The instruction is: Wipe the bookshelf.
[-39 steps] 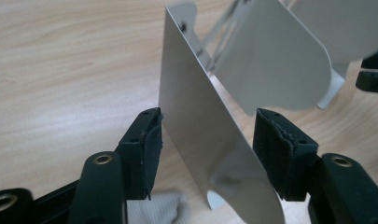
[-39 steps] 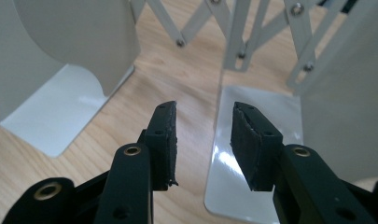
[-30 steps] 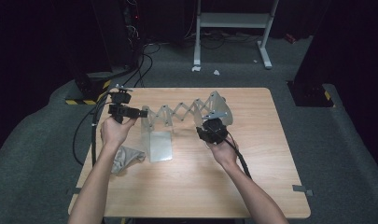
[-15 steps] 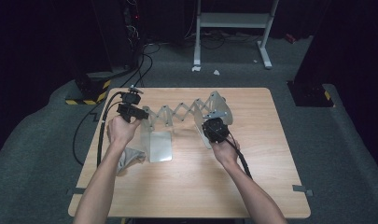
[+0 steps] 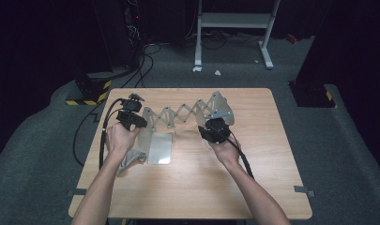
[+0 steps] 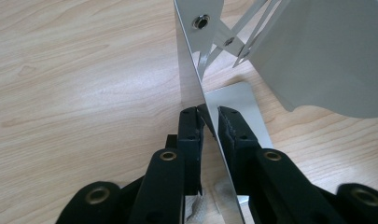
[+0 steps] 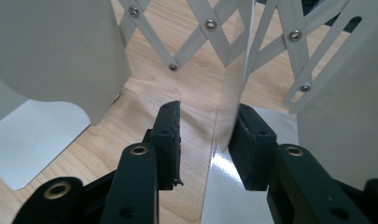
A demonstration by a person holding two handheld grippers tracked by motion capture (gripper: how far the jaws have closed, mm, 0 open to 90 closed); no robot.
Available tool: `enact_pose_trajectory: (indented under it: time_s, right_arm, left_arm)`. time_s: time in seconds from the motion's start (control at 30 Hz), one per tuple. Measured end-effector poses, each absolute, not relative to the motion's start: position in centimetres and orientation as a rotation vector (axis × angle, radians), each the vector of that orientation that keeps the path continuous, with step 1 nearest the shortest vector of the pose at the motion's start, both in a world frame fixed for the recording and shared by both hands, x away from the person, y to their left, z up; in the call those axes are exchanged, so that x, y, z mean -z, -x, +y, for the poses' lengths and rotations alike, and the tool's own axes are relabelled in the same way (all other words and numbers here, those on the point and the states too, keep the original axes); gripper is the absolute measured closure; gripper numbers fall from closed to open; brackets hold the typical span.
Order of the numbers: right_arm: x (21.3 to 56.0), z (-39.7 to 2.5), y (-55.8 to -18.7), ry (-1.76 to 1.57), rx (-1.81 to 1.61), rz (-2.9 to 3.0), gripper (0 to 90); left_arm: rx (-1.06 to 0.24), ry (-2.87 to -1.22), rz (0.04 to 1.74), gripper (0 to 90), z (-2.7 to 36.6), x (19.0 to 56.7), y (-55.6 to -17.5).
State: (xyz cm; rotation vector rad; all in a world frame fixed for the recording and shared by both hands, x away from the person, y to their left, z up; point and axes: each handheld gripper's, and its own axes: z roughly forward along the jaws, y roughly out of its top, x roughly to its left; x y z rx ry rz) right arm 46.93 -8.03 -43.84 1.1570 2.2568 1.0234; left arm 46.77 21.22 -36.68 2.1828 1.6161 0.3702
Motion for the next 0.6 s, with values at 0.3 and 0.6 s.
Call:
enact_pose_trajectory:
  time_s: [0.3, 0.6]
  right_arm:
    - [43.3, -8.1, -47.7, -1.172, -0.951, 2.214, 88.9]
    - [43.3, -9.2, -47.7, -1.186, -0.965, 2.236, 89.5]
  left_arm:
    - [-0.334, -2.187, 1.601, 76.7, 21.0, 36.5, -44.5]
    - [-0.337, -2.074, 1.521, 52.8, 22.4, 35.4, -44.6]
